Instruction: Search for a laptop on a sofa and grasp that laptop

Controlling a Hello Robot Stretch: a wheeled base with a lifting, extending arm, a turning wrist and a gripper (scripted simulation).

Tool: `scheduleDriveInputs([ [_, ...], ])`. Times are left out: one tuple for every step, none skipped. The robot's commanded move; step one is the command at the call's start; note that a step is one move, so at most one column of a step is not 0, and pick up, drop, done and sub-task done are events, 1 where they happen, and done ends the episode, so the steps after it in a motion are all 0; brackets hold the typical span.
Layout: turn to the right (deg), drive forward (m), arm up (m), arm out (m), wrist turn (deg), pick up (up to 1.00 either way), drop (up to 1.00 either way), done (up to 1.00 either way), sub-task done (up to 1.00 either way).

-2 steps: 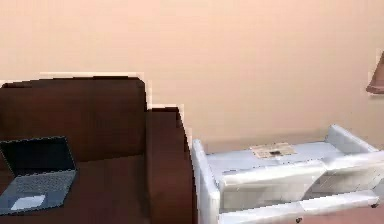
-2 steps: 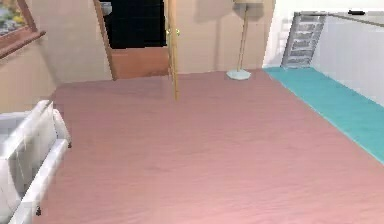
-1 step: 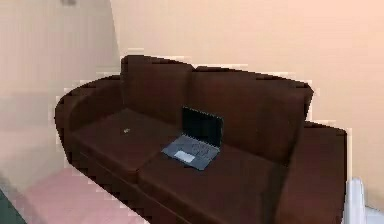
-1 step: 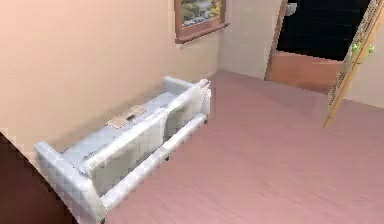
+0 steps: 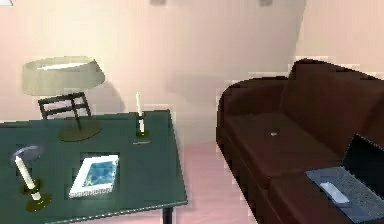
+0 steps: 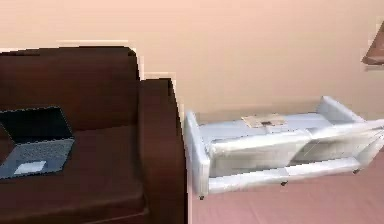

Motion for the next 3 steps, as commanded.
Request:
scheduleDriveInputs([
  [-42.0, 0.0, 0.0, 0.0, 0.0, 0.0, 0.0, 0.0, 0.0],
  [45.0, 0.0, 0.0, 0.0, 0.0, 0.0, 0.0, 0.0, 0.0],
  [15.0, 0.0, 0.0, 0.0, 0.0, 0.0, 0.0, 0.0, 0.0],
])
